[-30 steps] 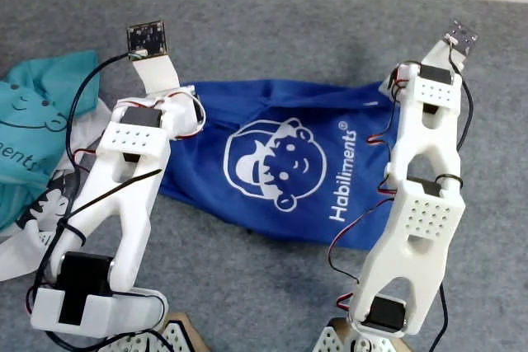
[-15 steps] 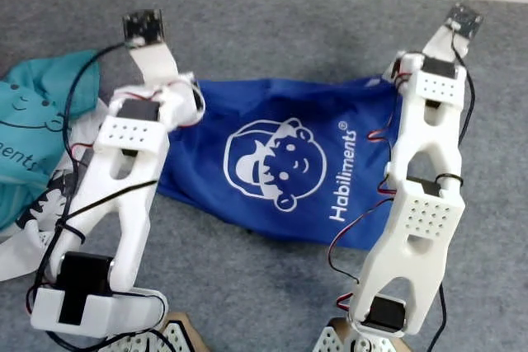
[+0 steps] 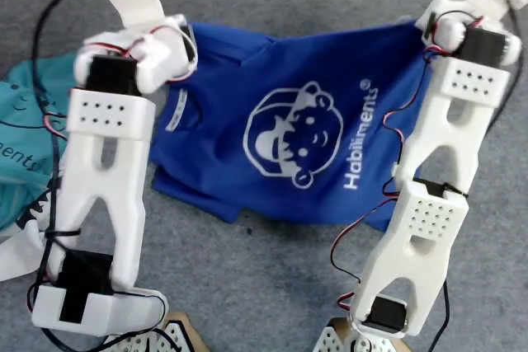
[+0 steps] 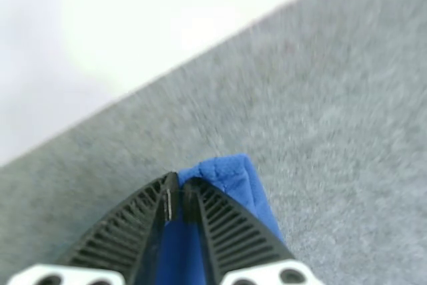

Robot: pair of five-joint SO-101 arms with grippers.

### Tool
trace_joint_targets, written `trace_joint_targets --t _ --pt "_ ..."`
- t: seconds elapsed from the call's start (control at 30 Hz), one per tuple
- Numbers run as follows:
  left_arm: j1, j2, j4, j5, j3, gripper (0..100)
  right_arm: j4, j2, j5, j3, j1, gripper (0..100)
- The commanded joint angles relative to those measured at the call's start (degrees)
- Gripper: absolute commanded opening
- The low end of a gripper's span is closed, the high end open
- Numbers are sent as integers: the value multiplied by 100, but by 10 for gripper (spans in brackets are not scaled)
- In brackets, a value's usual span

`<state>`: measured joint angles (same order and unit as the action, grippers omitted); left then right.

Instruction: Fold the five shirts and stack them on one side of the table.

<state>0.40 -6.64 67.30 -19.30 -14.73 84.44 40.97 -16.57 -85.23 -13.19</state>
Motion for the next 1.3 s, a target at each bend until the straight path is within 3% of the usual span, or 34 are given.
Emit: trace_joint_targets --t 0.0,0.2,0.4,0.7,0.9,1.27 --pt "40 -92 958 -9 -1314 46 664 -163 141 -1596 -75 6" --pt "-154 -92 2435 -18 -3213 46 1235 -1165 413 -1464 -66 6" --pt "-303 -101 3367 -9 -4787 46 1631 -2571 554 -1411 40 6" --pt "-453 -1121 3332 9 -5253 46 1640 -4549 738 171 127 6" --pt "-479 -2000 2760 -9 -5244 46 1560 -5745 976 602 497 6" --pt "-488 -2712 1934 -18 -5209 46 1270 -6589 985 1226 497 6"
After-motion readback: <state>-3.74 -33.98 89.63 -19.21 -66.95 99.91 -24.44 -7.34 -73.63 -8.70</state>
